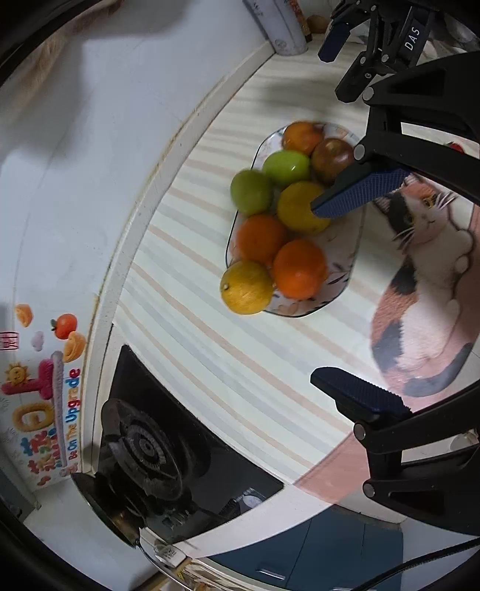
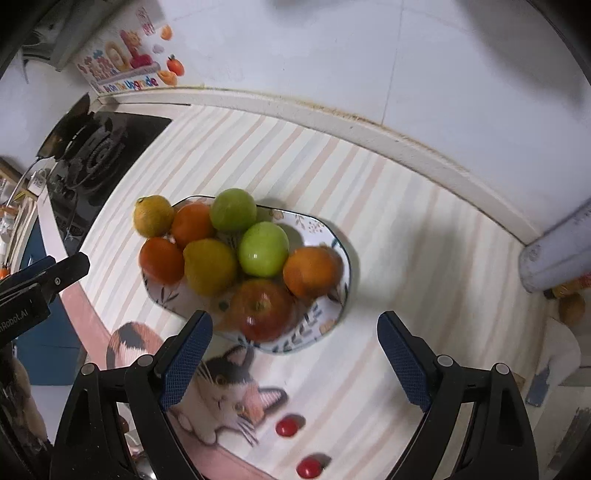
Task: Organize fruits
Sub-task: 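Lift both grippers away from the plate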
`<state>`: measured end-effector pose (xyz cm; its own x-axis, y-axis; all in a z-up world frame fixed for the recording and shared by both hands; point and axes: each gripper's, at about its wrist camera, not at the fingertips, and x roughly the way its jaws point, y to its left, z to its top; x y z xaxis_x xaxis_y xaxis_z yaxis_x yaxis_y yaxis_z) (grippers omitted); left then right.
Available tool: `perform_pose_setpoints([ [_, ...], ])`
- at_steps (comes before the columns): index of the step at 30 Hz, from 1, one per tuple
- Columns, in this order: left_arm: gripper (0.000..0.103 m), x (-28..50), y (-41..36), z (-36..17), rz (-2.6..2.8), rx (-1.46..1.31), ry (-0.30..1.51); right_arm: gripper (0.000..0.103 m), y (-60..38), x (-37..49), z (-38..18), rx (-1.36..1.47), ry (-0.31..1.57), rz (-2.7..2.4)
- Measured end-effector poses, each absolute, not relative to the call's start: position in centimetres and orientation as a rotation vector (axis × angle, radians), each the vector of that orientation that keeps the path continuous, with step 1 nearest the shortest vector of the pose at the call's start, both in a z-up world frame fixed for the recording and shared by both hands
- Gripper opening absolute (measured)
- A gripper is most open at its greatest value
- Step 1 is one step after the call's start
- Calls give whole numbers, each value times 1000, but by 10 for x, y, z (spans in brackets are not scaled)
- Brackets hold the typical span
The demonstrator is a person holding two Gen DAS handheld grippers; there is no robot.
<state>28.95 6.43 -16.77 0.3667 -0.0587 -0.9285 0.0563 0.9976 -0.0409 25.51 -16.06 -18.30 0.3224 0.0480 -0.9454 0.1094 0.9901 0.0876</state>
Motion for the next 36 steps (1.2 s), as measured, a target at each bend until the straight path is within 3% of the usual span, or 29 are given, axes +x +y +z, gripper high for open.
perform_pose_setpoints([
  [23,83,149,37,-46,-144,24,977,93,-155,107,-25,126,974,9],
  [36,83,108,33,-15,-178,14,930,93,-157,65,9,128,930,1],
])
